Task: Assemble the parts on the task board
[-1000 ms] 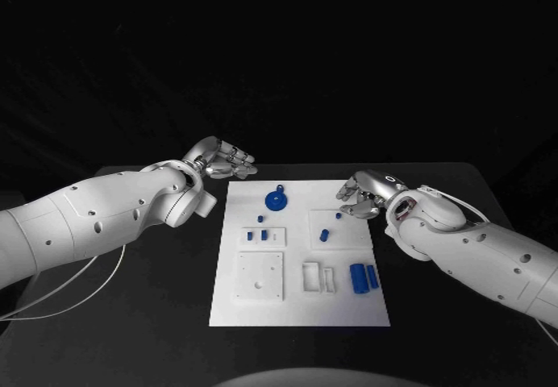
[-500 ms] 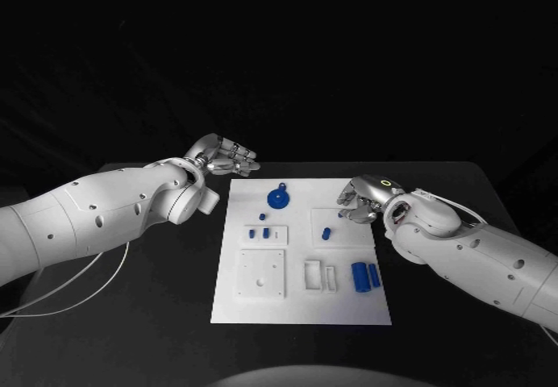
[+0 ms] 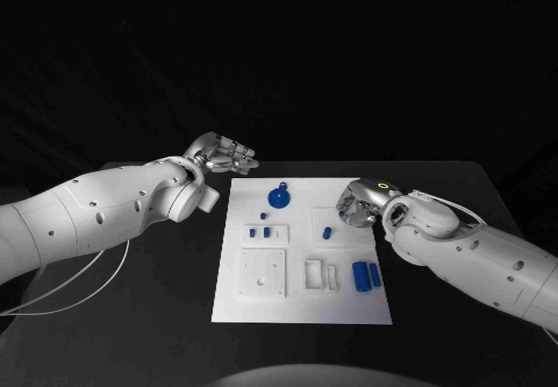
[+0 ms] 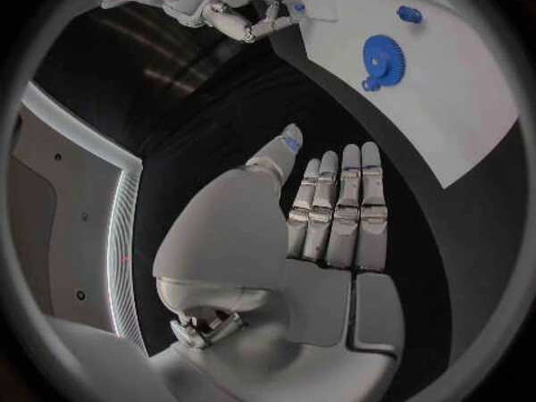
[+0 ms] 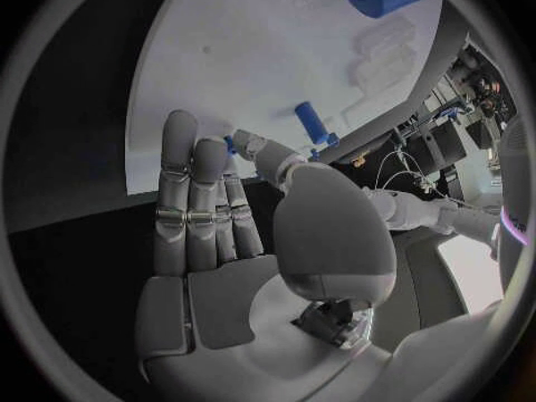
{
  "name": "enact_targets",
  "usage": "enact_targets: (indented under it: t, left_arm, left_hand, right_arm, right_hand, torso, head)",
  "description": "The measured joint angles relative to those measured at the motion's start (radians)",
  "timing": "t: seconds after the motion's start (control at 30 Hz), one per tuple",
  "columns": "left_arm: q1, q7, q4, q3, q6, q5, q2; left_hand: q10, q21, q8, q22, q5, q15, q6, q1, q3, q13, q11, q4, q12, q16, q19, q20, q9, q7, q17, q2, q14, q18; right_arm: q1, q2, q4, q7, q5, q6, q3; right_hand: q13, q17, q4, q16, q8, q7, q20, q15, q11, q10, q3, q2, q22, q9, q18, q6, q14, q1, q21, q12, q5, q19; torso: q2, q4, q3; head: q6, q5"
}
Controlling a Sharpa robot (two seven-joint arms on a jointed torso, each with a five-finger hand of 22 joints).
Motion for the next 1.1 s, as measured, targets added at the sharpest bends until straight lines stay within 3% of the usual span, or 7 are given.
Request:
enact_targets:
  t: [0.53, 0.63, 0.8, 1.1]
  left_arm:
    - [0.0, -0.002, -0.004, 0.0, 0.0, 0.005, 0.001]
    - [0.0, -0.003, -0.005, 0.0, 0.0, 0.005, 0.001]
    - [0.0, -0.004, -0.008, 0.0, 0.001, 0.006, 0.002]
    - [0.0, -0.007, -0.011, 0.0, 0.002, 0.006, 0.003]
  left_hand:
    - [0.0, 0.0, 0.0, -0.008, 0.001, 0.0, 0.0, 0.0, -0.003, 0.0, 0.0, 0.003, 0.0, 0.0, 0.0, 0.0, 0.0, 0.0, 0.0, 0.0, 0.0, 0.0]
    - [0.0, 0.0, 0.0, -0.008, 0.001, 0.0, 0.0, 0.0, -0.003, 0.0, 0.0, 0.003, 0.0, 0.0, 0.0, 0.0, 0.0, 0.0, 0.0, 0.0, 0.0, 0.0]
    - [0.0, 0.0, 0.0, -0.008, 0.001, 0.0, 0.0, 0.0, -0.003, 0.0, 0.0, 0.003, 0.0, 0.0, 0.0, 0.0, 0.0, 0.0, 0.0, 0.0, 0.0, 0.0]
    - [-0.003, 0.0, 0.0, -0.015, 0.001, 0.0, 0.001, 0.0, -0.005, 0.0, 0.003, 0.005, 0.0, 0.0, 0.004, 0.004, 0.0, 0.001, 0.0, 0.0, 0.0, 0.0]
  right_arm:
    - [0.006, 0.002, 0.0, -0.003, -0.007, 0.007, -0.007]
    - [0.006, 0.003, 0.0, -0.004, -0.008, 0.006, -0.007]
    - [0.006, 0.007, -0.002, -0.006, -0.013, 0.006, -0.008]
    - [0.007, 0.014, -0.007, -0.022, -0.032, -0.004, -0.012]
  right_hand:
    - [0.0, 0.002, -0.007, 0.008, 0.0, -0.004, -0.004, -0.002, -0.004, 0.014, 0.001, 0.009, 0.05, 0.0, -0.007, 0.011, -0.002, -0.009, 0.001, -0.001, -0.009, -0.004]
    - [0.0, 0.004, -0.01, 0.013, 0.0, -0.007, -0.005, -0.004, -0.008, 0.032, 0.004, 0.019, 0.059, 0.001, -0.007, 0.021, -0.003, 0.0, 0.001, -0.003, -0.027, -0.003]
    - [0.002, 0.005, -0.016, 0.013, 0.0, -0.017, -0.016, -0.015, -0.027, 0.091, 0.007, 0.056, 0.075, 0.01, -0.021, 0.075, -0.004, 0.025, 0.002, -0.005, -0.081, -0.005]
    - [0.003, 0.005, -0.042, 0.013, -0.005, -0.032, -0.033, -0.026, -0.048, 0.141, 0.011, 0.083, 0.109, 0.033, -0.038, 0.116, 0.004, 0.021, 0.011, -0.006, -0.116, -0.001]
  torso:
    - [0.0, -0.0006, 0.0008]
    - [0.0, -0.0006, 0.0007]
    - [0.0, -0.0005, 0.0007]
    - [0.0, 0.0005, 0.0001]
  head:
    - [-0.002, 0.0]
    - [-0.002, 0.0]
    - [-0.002, -0.001]
    - [-0.005, -0.002]
